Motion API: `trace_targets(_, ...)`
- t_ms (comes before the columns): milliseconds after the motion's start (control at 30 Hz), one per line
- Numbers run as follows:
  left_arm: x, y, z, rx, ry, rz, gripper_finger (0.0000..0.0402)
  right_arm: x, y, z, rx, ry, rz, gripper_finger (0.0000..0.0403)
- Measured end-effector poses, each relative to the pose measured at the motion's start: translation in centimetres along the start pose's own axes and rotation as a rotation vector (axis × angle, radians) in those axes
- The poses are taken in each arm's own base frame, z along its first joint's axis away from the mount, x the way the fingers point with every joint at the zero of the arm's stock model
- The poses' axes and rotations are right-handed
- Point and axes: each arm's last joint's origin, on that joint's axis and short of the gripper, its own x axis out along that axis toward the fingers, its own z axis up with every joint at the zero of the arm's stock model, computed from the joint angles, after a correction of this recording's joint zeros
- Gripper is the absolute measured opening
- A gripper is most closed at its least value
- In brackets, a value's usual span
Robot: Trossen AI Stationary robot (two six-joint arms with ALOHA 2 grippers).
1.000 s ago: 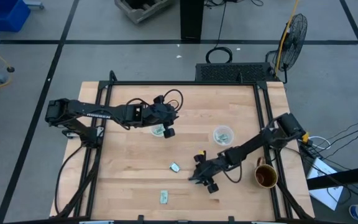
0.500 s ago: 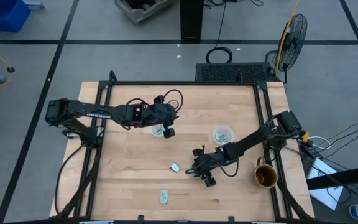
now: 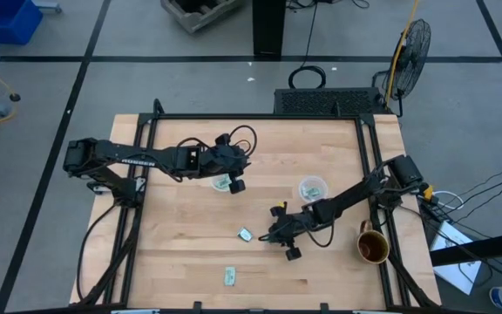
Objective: Pick and place Stevia / Truvia into bins
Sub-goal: Put the stevia packet into the right container
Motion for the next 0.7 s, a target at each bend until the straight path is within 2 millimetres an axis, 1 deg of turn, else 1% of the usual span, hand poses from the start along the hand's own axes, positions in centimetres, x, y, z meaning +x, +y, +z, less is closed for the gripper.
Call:
trace_targets(133,0.0,0.0,0.0,0.000,0.001,0.000,0.0088,-1.0,0.0,0.4,0.000,-0.009,-0.014,0.0017)
trace_targets(233,0.0,0.0,-0.1,0.004,0.010,0.000,0.0088,-2.8,-0.2,0.7,-0.021,0.007,-0.081,0.0008)
trace_targets(333,0.0,0.0,-0.2,0.008,0.022,0.000,0.0088,-5.5,-0.5,1.1,-0.052,0.031,-0.205,0.0006)
trace_targets(433,0.0,0.0,-0.2,0.008,0.023,0.001,0.0088,-8.6,-0.9,1.0,-0.048,0.080,-0.366,0.0008)
trace_targets(500,0.0,0.0,-0.3,0.009,0.024,0.000,0.0088,-11.0,-1.1,0.7,-0.027,0.100,-0.474,0.0010)
trace_targets(600,0.0,0.0,-0.3,0.008,0.024,0.000,0.0088,-14.3,-1.7,0.0,0.064,0.114,-0.621,0.0012)
trace_targets(700,0.0,0.0,-0.3,0.007,0.024,0.000,0.0088,-16.8,-2.2,-1.1,0.201,0.129,-0.686,0.0013)
